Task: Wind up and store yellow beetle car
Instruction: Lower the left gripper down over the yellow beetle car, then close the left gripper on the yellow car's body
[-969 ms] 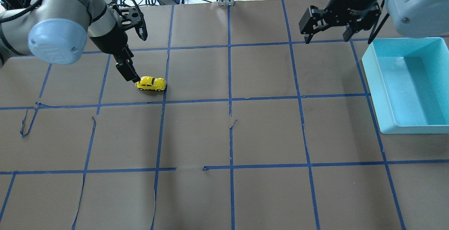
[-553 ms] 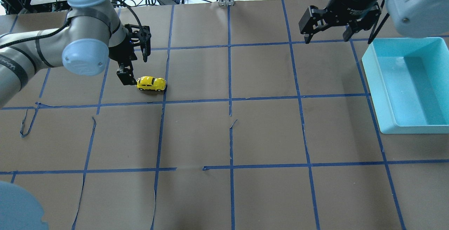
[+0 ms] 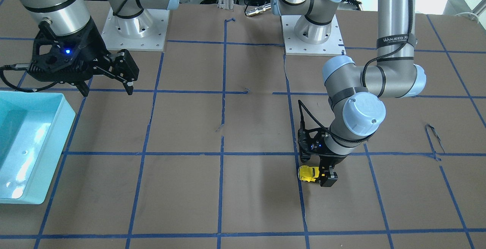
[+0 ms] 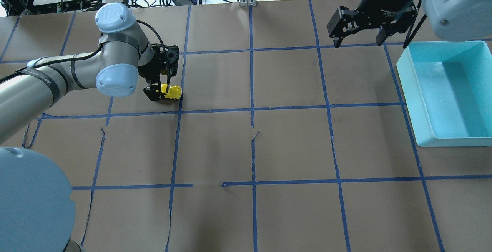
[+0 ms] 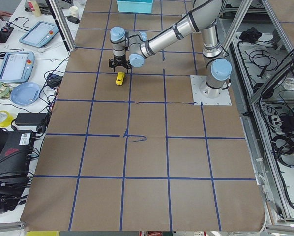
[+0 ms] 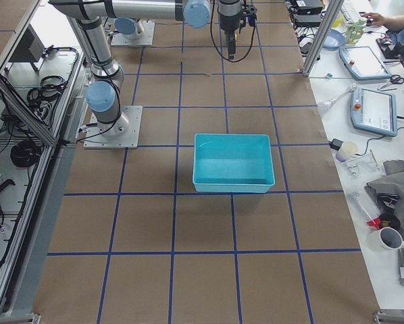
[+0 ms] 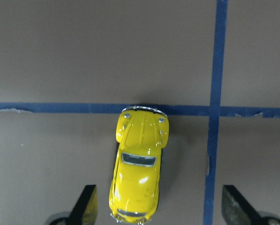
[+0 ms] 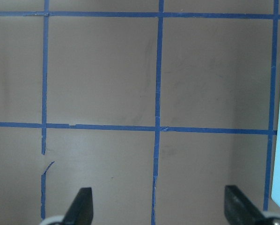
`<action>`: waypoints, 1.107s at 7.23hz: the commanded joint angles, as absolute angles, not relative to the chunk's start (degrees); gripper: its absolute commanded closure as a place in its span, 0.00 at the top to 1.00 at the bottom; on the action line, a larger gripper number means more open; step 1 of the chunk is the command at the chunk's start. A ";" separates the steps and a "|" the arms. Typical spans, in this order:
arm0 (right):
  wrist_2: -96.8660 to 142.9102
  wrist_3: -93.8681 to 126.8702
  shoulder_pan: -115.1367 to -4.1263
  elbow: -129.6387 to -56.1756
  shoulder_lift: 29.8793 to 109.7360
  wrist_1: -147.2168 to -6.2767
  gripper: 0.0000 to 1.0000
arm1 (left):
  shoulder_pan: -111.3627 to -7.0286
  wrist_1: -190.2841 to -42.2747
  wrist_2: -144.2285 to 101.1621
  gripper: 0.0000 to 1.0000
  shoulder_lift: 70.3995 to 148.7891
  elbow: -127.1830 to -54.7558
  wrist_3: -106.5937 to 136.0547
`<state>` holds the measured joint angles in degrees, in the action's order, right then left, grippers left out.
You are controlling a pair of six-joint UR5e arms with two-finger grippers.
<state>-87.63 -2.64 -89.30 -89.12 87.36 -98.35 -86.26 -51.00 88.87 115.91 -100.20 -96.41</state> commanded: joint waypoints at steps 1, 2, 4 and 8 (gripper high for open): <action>-87.63 -2.64 -89.30 -89.12 87.36 -98.35 1.00 | -86.22 -49.66 88.77 0.94 118.12 -98.53 -97.13; -87.63 -2.64 -89.30 -89.12 87.36 -98.35 1.00 | -86.22 -49.66 89.12 0.94 119.60 -98.09 -96.68; -87.71 -2.64 -89.30 -89.12 87.36 -98.35 1.00 | -86.04 -50.45 89.38 0.94 120.32 -98.18 -94.85; -87.71 -2.64 -89.30 -89.12 87.36 -98.35 1.00 | -86.04 -53.44 90.18 0.91 119.19 -98.52 -93.96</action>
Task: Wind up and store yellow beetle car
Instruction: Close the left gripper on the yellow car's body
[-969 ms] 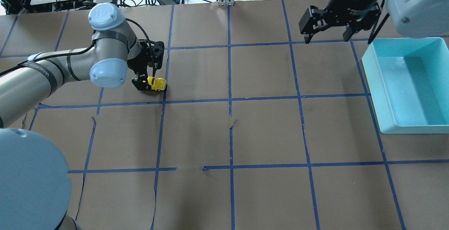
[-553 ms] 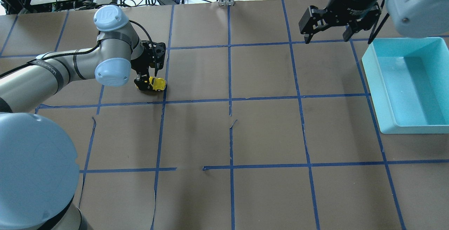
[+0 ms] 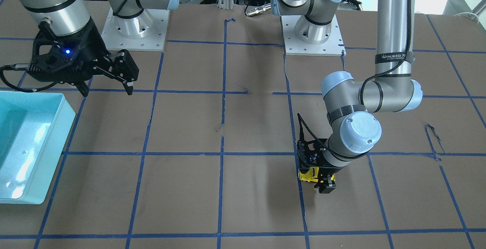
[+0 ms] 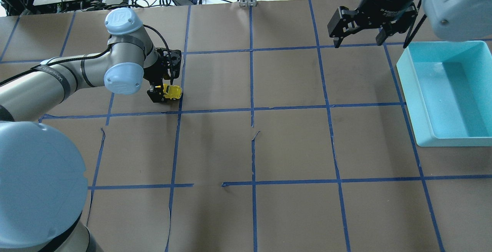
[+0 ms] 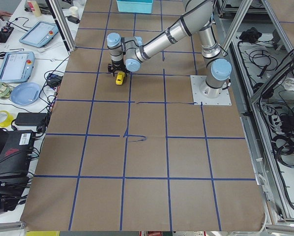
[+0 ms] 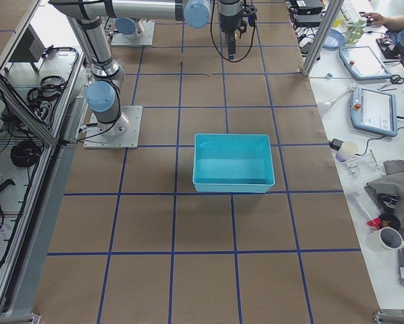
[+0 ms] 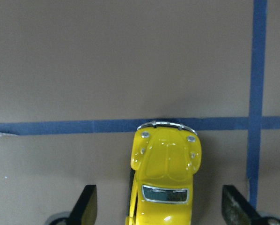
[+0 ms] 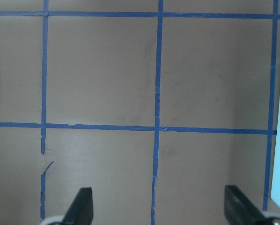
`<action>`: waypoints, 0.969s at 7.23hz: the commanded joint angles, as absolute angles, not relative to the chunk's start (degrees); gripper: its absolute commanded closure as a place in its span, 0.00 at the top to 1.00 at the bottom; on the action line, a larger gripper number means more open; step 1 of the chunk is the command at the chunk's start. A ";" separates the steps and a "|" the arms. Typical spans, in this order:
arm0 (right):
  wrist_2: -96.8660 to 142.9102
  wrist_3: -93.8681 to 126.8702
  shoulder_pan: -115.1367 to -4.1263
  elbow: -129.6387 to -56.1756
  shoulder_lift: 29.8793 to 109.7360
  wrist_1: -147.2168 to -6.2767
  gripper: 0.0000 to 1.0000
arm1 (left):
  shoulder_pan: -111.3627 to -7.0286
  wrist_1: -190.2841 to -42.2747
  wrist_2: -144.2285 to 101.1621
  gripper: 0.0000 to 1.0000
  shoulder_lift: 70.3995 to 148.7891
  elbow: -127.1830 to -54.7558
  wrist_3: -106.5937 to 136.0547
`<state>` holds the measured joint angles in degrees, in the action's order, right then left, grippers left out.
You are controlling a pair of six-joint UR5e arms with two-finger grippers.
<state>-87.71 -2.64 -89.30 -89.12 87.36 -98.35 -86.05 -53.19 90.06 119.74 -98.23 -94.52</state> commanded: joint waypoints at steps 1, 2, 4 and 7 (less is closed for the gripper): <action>-87.63 -2.64 -89.30 -89.12 87.36 -98.35 1.00 | -86.04 -53.26 90.09 0.86 119.61 -98.18 -93.96; -87.63 -2.64 -89.30 -89.12 87.36 -98.35 1.00 | -86.13 -53.09 89.74 0.79 119.79 -98.43 -93.96; -87.63 -2.64 -89.30 -89.12 87.36 -98.35 1.00 | -86.13 -53.09 89.91 0.53 119.71 -98.44 -93.96; -87.63 -2.64 -89.30 -89.12 87.36 -98.35 1.00 | -85.96 -53.09 90.00 0.26 119.44 -98.70 -94.30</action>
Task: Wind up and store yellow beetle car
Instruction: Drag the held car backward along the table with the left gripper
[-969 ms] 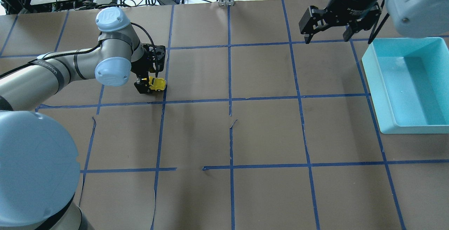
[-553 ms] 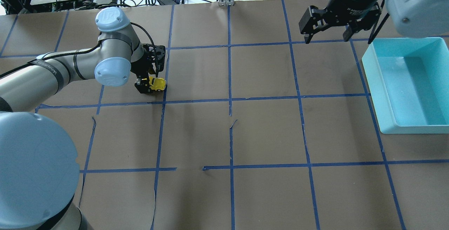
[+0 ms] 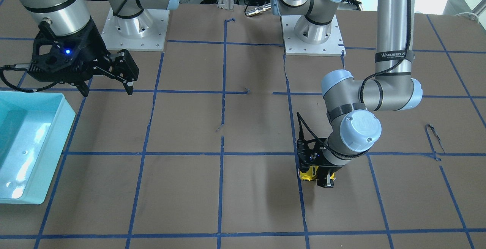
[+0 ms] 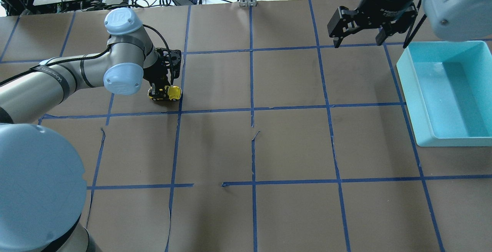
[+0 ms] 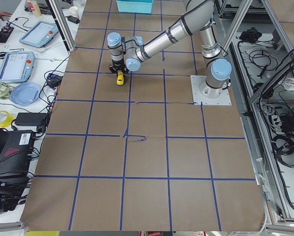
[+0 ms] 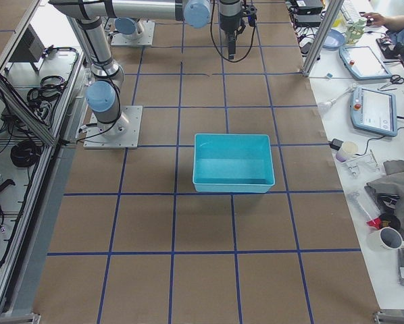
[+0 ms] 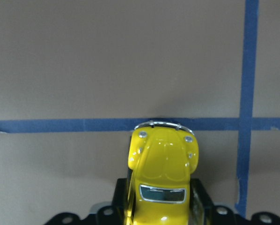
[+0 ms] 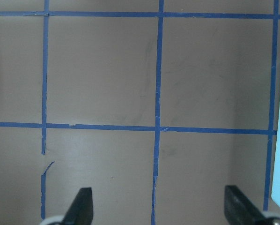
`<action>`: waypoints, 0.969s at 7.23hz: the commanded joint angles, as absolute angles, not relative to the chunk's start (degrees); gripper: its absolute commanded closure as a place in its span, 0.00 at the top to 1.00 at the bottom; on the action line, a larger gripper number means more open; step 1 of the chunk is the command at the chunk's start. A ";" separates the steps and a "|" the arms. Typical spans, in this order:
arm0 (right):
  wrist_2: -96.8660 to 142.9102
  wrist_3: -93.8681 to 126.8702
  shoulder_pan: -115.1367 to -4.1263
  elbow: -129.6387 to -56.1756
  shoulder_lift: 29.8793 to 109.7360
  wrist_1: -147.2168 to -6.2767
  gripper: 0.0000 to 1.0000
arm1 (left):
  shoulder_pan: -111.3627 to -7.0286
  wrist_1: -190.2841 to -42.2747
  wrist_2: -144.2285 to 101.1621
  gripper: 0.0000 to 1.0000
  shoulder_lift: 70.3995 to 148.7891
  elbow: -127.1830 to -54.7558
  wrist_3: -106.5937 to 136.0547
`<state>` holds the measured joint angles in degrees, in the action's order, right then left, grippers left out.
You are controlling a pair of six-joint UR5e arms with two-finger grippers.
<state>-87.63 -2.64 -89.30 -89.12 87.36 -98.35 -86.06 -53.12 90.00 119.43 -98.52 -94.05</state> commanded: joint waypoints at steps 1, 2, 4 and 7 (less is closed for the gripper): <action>-87.63 -2.64 -89.30 -89.12 87.36 -98.35 1.00 | -85.78 -53.09 90.09 0.26 119.36 -98.44 -94.92; -87.63 -2.55 -89.30 -89.12 87.36 -98.35 1.00 | -85.35 -52.74 90.00 0.25 119.53 -98.87 -95.10; -87.54 -2.55 -89.30 -89.12 87.36 -98.35 1.00 | -83.77 -52.65 89.91 0.25 119.53 -99.05 -96.75; -87.63 -2.55 -89.30 -89.12 87.36 -98.35 1.00 | -79.91 -52.73 89.82 0.25 118.92 -99.58 -98.78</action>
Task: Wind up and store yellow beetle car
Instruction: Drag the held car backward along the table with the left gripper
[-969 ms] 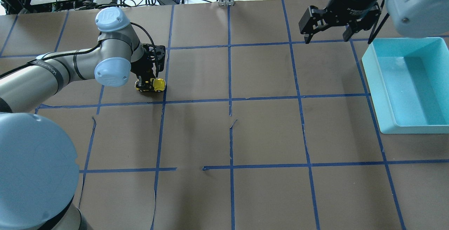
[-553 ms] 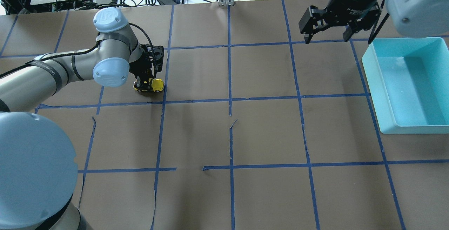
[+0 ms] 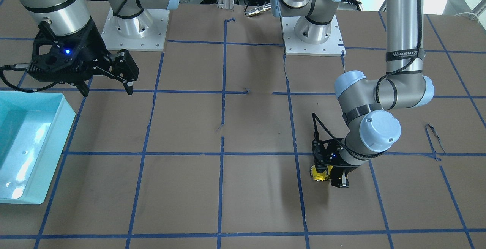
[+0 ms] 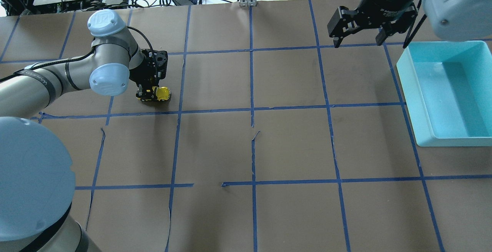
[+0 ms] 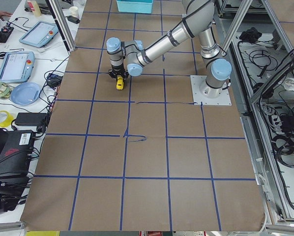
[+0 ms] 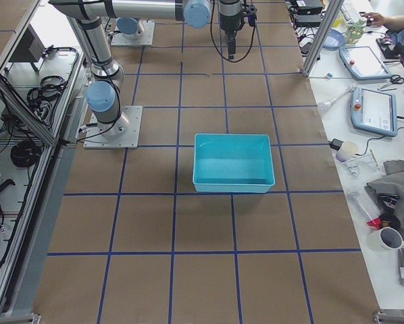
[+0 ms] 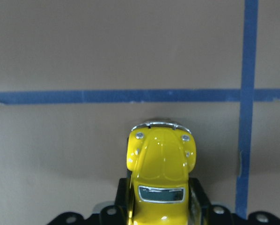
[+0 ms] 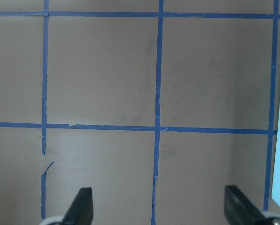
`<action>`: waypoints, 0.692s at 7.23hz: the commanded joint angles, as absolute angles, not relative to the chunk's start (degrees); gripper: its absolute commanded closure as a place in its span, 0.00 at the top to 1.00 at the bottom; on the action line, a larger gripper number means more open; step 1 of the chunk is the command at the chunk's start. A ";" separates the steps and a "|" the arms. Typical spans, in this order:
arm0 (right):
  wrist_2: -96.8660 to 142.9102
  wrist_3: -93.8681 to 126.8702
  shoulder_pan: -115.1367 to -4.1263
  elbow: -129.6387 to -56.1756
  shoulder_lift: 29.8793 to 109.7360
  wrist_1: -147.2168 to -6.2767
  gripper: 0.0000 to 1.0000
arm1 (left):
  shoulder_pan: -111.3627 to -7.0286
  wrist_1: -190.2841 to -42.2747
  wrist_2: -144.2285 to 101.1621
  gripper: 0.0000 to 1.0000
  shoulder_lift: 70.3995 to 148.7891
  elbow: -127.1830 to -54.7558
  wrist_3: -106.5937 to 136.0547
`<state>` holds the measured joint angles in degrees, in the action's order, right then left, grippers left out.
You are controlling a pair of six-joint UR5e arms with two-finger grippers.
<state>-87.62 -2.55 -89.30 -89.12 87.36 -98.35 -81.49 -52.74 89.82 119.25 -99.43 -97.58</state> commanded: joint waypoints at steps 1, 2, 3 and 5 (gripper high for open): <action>-87.63 -2.55 -89.30 -89.12 87.36 -98.35 1.00 | -78.41 -52.82 89.65 0.25 118.83 -99.67 -100.09; -87.63 -2.64 -89.30 -89.12 87.28 -98.35 1.00 | -77.09 -52.74 89.74 0.25 118.74 -100.19 -101.85; -87.63 -2.64 -89.30 -89.12 87.36 -98.35 1.00 | -75.86 -52.30 89.74 0.25 118.57 -101.33 -104.65; -87.63 -2.64 -89.30 -89.12 87.36 -98.35 1.00 | -73.31 -51.51 89.56 0.25 118.56 -101.87 -107.74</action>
